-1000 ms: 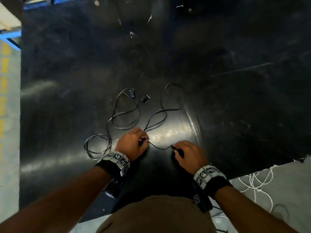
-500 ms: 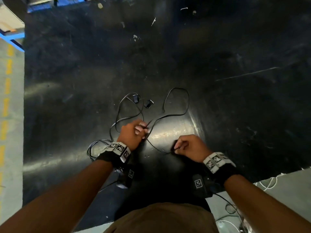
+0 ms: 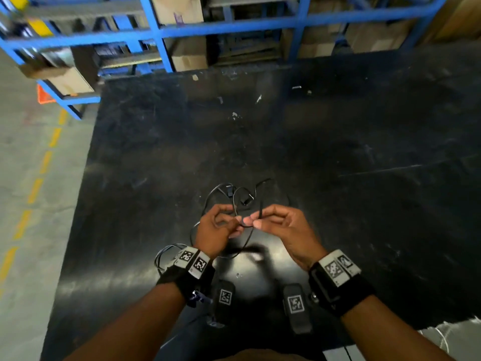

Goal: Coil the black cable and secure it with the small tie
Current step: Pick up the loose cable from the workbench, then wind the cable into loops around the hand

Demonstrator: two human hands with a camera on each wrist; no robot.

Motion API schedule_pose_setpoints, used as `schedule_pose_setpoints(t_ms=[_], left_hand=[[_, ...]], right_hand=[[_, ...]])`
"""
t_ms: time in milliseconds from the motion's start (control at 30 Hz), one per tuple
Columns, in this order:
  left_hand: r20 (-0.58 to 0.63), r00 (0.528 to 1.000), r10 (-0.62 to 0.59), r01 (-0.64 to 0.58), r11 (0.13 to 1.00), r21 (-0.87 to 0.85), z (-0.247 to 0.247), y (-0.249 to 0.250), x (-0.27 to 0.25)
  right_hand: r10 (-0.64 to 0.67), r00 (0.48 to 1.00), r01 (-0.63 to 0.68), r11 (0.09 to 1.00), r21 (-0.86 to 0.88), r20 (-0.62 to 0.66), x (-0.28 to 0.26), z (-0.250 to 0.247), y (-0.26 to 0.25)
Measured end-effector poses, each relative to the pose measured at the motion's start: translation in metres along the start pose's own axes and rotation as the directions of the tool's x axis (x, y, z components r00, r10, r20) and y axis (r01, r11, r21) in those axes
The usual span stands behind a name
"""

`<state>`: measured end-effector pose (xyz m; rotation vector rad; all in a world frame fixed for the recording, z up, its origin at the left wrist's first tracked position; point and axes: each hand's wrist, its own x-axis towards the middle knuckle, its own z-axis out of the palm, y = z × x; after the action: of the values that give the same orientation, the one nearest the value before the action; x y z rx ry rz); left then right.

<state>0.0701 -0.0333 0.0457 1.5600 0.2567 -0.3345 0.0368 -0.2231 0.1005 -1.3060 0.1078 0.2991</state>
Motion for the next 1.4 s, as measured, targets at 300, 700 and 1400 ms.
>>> schedule_pose_setpoints(t_ms=[300, 700, 1400], left_hand=[[0.0, 0.974, 0.227, -0.225, 0.966, 0.124, -0.017, 0.047, -0.025], [0.201, 0.883, 0.424, -0.429, 0.903, -0.024, -0.015, 0.126, -0.034], [0.131, 0.888, 0.44, -0.193, 0.618, -0.762, -0.082, 0.234, -0.03]], right_hand=[[-0.209, 0.975, 0.197, 0.969, -0.149, -0.072, 0.008, 0.025, -0.033], [-0.277, 0.958, 0.285, 0.948, -0.141, 0.076, 0.023, 0.05, -0.06], [-0.323, 0.891, 0.44, 0.785, -0.435, 0.319, 0.057, 0.053, -0.103]])
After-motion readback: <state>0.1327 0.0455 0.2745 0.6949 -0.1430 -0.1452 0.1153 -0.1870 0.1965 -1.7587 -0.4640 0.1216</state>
